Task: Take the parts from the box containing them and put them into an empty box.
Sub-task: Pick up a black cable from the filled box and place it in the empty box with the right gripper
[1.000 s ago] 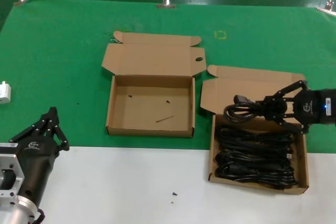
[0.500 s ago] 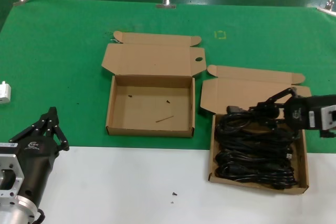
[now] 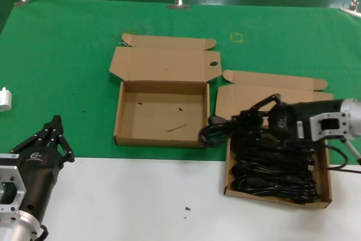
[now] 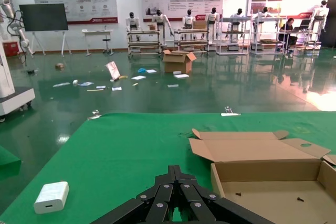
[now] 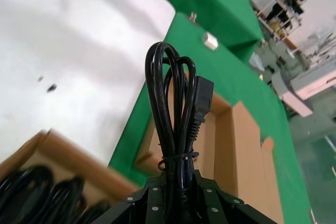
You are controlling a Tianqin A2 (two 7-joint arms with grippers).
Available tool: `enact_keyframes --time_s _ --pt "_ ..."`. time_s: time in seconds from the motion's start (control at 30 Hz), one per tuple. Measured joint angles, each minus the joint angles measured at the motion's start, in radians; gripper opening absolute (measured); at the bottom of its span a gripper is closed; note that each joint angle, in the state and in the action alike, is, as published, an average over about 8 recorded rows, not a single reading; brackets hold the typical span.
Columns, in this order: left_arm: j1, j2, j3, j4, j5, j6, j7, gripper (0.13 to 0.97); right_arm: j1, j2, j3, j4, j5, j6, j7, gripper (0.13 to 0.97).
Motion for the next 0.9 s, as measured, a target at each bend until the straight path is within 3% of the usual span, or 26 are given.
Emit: enact_keyframes --time_s 0.43,0.9 --pt "0.000 0.000 0.000 0.000 0.000 0.000 0.000 0.139 0.002 -0.087 0.033 0.000 0.032 0.013 0.038 0.225" --pt "0.000 0.000 0.000 0.000 0.000 0.000 0.000 0.139 0.023 -0.183 -0.008 -0.001 -0.010 0.131 0.093 0.225"
